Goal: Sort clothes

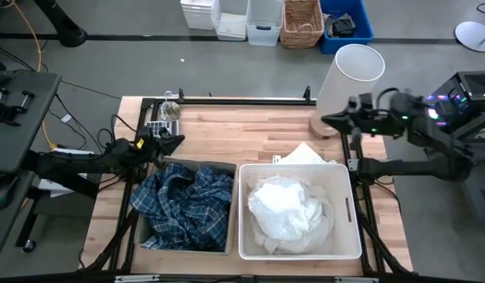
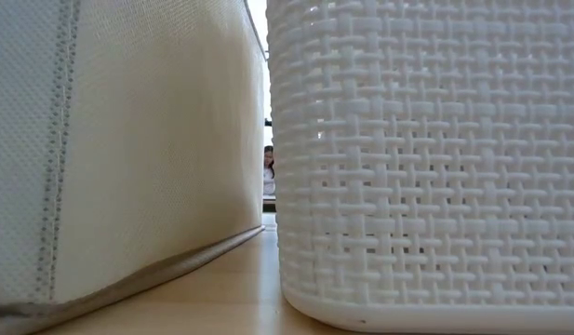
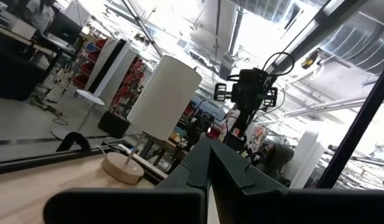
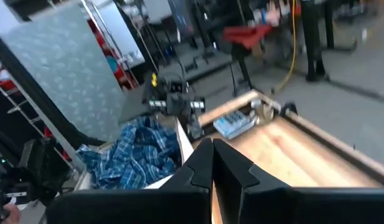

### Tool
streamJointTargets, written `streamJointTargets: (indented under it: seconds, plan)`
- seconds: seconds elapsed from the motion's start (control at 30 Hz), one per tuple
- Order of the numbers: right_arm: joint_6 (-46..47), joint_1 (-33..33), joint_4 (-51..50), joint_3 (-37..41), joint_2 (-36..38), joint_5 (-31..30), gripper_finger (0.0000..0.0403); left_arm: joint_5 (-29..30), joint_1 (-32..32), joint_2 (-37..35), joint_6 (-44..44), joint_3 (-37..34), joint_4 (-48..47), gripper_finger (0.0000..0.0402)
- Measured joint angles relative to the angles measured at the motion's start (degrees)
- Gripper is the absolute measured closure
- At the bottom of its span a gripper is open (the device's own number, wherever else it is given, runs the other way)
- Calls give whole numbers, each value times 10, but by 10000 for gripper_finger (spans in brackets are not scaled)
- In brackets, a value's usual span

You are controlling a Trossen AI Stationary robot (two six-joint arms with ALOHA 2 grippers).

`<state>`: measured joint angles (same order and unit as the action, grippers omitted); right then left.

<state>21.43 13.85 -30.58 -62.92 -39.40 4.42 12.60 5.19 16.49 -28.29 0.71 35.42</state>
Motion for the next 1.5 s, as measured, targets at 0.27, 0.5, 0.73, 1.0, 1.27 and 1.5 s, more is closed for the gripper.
streamJointTargets:
  seconds: [0.27, 0.5, 0.73, 1.0, 1.27, 1.5]
  plan:
    - [-37, 0, 196, 85, 21, 39, 402, 0, 0, 0, 0, 0, -2, 401]
    - [71, -5, 393, 284, 68, 106, 403, 0, 0, 0, 0, 0, -3, 401]
    - [45, -21, 411, 371, 240, 44, 403, 0, 0, 1, -1, 0, -9, 401]
    - [108, -24, 629, 543, 288, 5, 403, 0, 0, 1, -1, 0, -11, 401]
    - [120, -58, 796, 609, 284, 6, 403, 0, 0, 1, 0, 0, -11, 401]
    - [34, -138, 790, 609, 284, -28, 403, 0, 0, 1, 0, 0, -11, 401]
